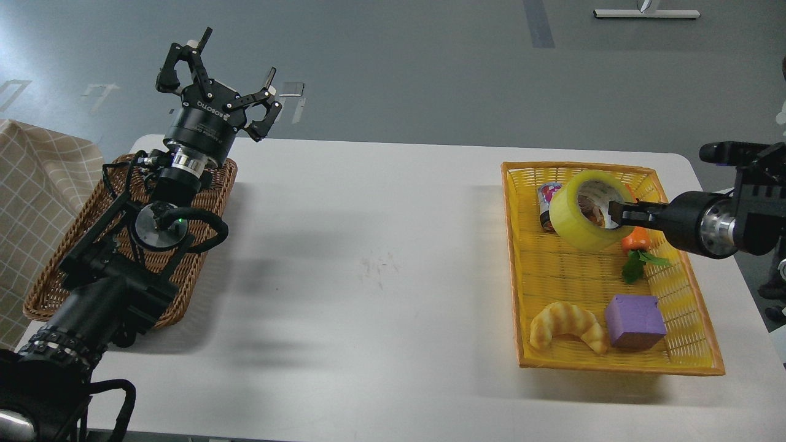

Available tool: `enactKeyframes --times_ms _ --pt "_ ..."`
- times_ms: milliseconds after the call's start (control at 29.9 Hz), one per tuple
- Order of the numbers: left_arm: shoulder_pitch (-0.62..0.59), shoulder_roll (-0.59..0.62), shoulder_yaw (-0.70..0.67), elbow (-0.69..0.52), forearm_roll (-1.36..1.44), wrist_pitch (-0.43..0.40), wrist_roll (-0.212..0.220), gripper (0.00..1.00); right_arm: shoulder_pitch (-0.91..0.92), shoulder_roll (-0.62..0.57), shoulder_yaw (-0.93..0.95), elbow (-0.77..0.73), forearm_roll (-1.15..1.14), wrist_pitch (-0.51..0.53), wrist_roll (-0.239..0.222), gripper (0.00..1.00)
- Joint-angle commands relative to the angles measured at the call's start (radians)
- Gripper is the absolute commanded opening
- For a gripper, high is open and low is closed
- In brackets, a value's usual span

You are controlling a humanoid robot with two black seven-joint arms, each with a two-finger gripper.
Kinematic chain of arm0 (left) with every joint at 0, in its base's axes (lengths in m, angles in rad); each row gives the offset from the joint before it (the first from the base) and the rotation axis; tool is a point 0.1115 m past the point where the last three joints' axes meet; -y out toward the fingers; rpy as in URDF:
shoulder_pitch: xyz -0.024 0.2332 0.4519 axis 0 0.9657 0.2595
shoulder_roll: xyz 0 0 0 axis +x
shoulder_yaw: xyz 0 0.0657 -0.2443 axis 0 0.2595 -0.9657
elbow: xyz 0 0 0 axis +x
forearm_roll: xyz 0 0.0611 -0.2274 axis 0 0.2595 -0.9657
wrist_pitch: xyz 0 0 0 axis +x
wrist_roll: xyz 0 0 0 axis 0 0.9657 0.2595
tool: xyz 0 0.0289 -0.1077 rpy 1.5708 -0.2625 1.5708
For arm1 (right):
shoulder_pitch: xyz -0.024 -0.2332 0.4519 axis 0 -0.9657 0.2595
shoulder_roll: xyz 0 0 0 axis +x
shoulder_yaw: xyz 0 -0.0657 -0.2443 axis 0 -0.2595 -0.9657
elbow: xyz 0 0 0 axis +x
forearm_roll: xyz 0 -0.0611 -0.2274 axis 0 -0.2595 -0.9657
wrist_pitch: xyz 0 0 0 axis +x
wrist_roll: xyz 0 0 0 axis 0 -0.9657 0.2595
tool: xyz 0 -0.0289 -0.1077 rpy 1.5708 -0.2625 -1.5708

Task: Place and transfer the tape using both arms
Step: 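Grasp the yellow tape roll with the right gripper and lift it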

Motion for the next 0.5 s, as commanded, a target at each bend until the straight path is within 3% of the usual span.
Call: enactKeyframes --times_ms 0,167,468 --pt "-0.005 0.001 -0.002 0.000 0.000 0.000 0.000 0.98 0.072 -0.010 0.004 0.005 0.024 0.000 0.000 0.00" --pt "-0.017 0.000 -0.002 0.000 0.000 0.000 0.000 0.98 0.152 0.016 0.005 -0.001 0.028 0.000 0.000 0.00" --pt "-0.025 0.005 0.003 0.000 -0.001 0.000 0.002 0.98 0.227 0.193 -0.022 -0.032 0.021 0.000 -0.003 0.00"
